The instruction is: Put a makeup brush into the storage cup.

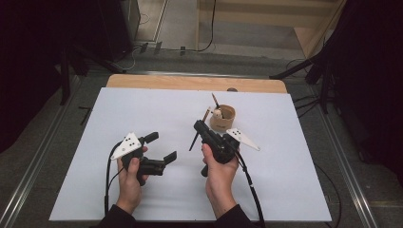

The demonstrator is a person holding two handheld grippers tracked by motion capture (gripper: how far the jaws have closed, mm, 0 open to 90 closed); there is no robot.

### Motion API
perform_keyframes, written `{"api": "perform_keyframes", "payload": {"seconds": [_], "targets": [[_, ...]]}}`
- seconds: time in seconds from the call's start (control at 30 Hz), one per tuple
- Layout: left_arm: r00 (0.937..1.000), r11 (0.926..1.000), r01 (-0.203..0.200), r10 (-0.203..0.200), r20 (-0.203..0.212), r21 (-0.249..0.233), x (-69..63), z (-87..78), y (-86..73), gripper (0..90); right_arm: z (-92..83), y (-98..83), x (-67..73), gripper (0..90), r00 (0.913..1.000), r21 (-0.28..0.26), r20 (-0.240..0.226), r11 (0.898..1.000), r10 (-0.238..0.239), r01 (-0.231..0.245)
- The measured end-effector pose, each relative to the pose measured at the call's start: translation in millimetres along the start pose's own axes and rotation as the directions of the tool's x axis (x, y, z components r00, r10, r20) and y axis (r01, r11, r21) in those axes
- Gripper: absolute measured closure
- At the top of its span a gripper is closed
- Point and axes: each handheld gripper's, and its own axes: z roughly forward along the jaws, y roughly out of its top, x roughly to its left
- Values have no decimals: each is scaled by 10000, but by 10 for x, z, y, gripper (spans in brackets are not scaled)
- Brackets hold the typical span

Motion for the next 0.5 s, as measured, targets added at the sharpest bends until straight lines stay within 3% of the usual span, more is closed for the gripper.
{"api": "perform_keyframes", "payload": {"seconds": [0.2, 0.43, 0.5], "targets": [[9988, 9999, -98, 102, -475, 94, 80, -107, -43, 0, -12, 39, -14, 842, 9973, -30, 122, 9974, -720, 720], [9930, 9992, -394, 402, -1108, 95, 160, -231, -75, 0, -29, 68, -60, 842, 9923, 66, 296, 9928, -1201, 1199], [9935, 9996, -293, 292, -1099, 3, 179, -275, -87, 0, -34, 78, -71, 842, 9907, 87, 317, 9912, -1327, 1325]]}}
